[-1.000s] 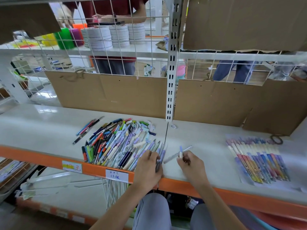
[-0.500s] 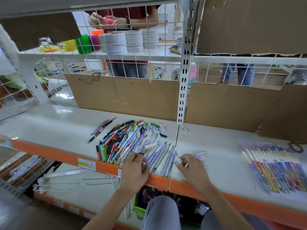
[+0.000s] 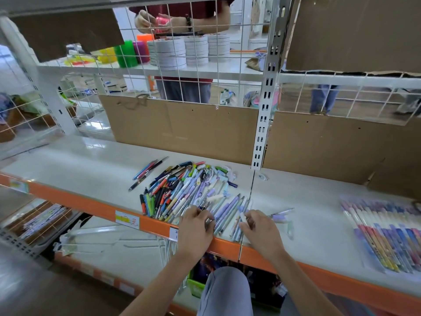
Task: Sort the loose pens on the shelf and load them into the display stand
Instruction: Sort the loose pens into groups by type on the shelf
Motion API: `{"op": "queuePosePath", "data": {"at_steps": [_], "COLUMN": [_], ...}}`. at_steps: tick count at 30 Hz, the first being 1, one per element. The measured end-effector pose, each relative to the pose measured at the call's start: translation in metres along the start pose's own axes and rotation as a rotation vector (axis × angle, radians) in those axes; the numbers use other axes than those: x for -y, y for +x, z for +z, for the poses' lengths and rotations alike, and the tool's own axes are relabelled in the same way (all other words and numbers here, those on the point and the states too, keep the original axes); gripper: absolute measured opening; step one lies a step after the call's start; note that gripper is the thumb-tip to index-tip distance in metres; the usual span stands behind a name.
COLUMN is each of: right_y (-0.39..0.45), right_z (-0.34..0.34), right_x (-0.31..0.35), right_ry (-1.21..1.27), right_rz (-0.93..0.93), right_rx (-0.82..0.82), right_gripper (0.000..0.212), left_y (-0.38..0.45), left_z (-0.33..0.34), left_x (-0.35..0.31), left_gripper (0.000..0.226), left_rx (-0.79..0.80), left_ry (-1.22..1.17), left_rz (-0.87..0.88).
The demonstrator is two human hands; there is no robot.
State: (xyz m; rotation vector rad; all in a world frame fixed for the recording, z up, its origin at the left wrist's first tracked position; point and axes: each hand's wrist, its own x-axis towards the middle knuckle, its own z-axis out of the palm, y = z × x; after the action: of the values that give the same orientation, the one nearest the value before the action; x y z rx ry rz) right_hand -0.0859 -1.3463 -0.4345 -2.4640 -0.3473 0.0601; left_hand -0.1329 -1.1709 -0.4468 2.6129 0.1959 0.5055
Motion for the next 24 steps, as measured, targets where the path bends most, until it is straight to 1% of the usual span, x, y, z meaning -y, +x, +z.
{"op": "queuePosePath", "data": {"at_steps": [3,5,7,12,14,17,20,22,24], "right_y": [-0.001,-0.001,-0.002,-0.003,-0.003,-0.002,-0.002,-0.002,-0.002], "right_z": [0.0,-0.001,-0.001,-0.002,-0.002,-0.002,-0.001,-0.001,-0.001], "right_x": [0.0,0.0,0.0,0.001,0.001,0.001,0.0,0.0,-0.001], "right_ry": [-0.011,-0.002,0.007,0.012,0.015,0.017,0.016,0.022,0.03], "right_rz": [-0.006,-0.008,-0.01,-0.003,-0.003,0.003,0.013,0.014,0.01], "right_rx": [-0.005,-0.003,0.0,-0.001,0.002,0.004,0.008,0.008,0.005], "right_gripper": [0.021,0.021,0.021,0.022,0.023,0.026,0.026,0.025,0.024], "left_y": [0.003,0.004,0.006,0.024,0.036,0.058,0.075,0.078,0.077], "left_z": [0.0,0.0,-0.003,-0.02,-0.026,-0.035,-0.04,-0.04,-0.038], "left_x": [0.0,0.004,0.009,0.036,0.047,0.056,0.058,0.056,0.057], "left_gripper": [0.009,0.005,0.003,0.006,0.009,0.02,0.03,0.03,0.028], "left_rx": [0.013,-0.02,-0.057,-0.166,-0.176,-0.109,0.024,0.096,0.13], "left_ry": [-0.031,-0.077,-0.128,-0.022,0.017,0.024,0.051,0.018,0.001], "left_rz": [0.053,0.107,0.12,0.004,-0.059,-0.168,-0.263,-0.299,-0.291]}}
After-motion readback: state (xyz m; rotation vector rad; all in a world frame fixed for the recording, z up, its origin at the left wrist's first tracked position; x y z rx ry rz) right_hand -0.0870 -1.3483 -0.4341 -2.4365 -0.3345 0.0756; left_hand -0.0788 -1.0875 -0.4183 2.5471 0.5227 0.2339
